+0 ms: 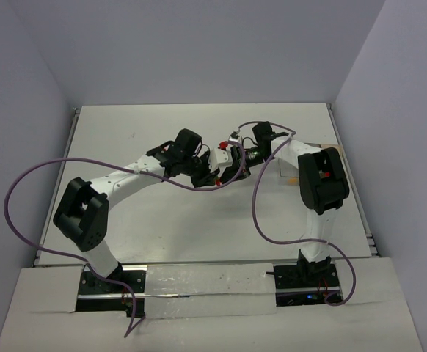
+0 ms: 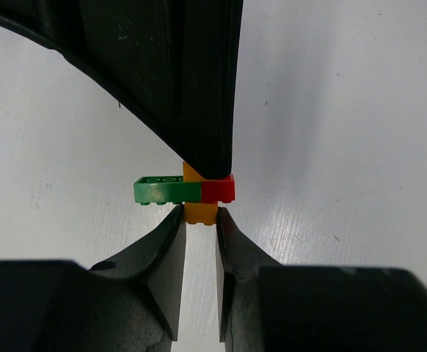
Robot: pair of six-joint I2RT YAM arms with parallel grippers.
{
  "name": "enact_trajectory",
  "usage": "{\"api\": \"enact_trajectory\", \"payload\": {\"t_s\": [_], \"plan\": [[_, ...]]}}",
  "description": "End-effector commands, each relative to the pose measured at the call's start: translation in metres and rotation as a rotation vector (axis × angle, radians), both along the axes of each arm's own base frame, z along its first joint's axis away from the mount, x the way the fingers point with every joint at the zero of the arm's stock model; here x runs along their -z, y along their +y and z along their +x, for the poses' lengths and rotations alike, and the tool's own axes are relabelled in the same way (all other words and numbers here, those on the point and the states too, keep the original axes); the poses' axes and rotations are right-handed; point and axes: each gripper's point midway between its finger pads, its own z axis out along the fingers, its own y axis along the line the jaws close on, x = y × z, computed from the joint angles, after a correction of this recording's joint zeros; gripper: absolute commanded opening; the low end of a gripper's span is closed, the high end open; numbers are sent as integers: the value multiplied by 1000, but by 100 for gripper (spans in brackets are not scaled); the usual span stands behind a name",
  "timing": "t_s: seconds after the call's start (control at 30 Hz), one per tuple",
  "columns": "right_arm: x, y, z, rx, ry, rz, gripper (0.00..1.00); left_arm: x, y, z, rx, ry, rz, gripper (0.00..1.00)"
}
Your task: Sort the legos into containers by color
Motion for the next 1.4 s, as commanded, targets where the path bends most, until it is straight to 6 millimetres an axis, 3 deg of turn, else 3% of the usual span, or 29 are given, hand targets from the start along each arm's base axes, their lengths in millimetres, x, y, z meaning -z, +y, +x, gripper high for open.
{"api": "enact_trajectory", "payload": {"t_s": [0.0,0.3,0.5,0.7,1.0,1.1,1.2,1.37], "plan": [[-15,1,3,-11,-56,41,0,-21,-12,8,8,-73,-61,0],[-11,-30,19,104,-120,-40,0,24,10,-1,-7,-52,28,0],[-5,-40,22,142,-121,-75,0,43,15,-3,-29,-24,59,0],[-9,-42,21,149,-141,-76,0,66,17,-6,-82,80,108,16],[-25,-43,15,135,-157,-8,0,79,20,-21,-120,189,111,40],[-31,-43,11,129,-166,16,0,73,21,-21,-133,206,95,50],[-38,-43,8,125,-181,37,0,54,19,-20,-148,253,35,59],[-56,-43,1,101,-220,96,0,-26,13,-17,-101,394,-249,61]]}}
